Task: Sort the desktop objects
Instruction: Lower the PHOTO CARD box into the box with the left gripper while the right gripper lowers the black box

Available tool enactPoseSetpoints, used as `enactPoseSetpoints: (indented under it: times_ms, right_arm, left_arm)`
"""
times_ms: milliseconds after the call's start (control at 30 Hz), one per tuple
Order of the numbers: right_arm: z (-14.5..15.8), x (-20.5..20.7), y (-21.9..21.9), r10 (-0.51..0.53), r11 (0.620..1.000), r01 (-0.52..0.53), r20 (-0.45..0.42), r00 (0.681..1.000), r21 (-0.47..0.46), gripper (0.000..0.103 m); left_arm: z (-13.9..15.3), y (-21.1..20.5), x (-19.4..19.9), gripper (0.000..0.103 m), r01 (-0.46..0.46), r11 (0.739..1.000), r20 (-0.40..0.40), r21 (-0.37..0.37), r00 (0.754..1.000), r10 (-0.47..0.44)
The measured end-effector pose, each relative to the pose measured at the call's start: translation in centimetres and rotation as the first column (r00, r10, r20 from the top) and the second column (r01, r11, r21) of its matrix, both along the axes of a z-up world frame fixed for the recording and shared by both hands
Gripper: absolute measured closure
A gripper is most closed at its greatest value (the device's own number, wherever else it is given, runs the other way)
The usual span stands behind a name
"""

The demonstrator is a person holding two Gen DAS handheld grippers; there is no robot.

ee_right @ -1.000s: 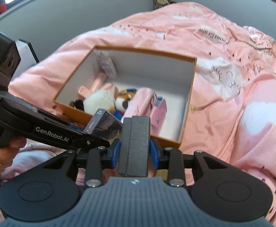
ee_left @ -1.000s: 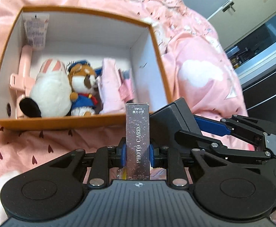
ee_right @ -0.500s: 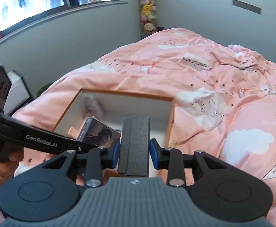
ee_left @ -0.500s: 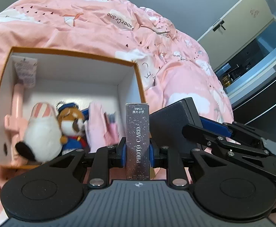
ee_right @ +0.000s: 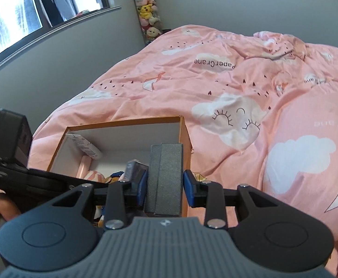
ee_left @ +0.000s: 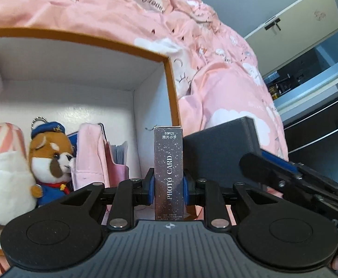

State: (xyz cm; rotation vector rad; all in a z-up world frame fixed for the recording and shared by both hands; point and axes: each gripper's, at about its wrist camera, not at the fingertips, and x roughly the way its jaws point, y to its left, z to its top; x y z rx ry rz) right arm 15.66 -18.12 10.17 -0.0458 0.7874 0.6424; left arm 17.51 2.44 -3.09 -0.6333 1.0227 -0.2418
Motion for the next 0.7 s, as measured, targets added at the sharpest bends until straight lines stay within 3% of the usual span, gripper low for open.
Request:
enactPoseSetpoints:
  times_ms: [267, 400, 567, 700]
  right_arm:
    - [-0.8, 0.7, 0.2, -0.008, 1.0, 0.008, -0.021, 1.0, 0.015, 0.067]
    - [-1.0, 0.6, 0.5, -0.007, 1.0, 0.007, -0.017, 1.0, 0.027, 0.067]
    - [-1.3, 0.6, 0.9, 0.019, 0.998, -0.016, -0.057, 0.998, 0.064, 0.067]
    - [-2.4, 0.4, 1.7, 0.007, 1.0, -0.006, -0.068, 0.998, 0.019, 0.067]
  left_arm:
    - [-1.9, -1.4, 0.8, 0.077, 0.0, 0.987, -0.065, 0.162, 0.998, 0.01]
    - [-2.0, -1.7, 0.4, 0.077, -0.009, 0.98, -0.068, 0.2, 0.997, 0.023]
    - [-2.1, -0.9, -0.1, 0.077, -0.041, 0.979, -0.073, 0.197, 0.996, 0.057]
    - [-2.2, -0.4, -0.4, 0.077, -0.063, 0.98, -0.077, 0.187, 0.994, 0.078]
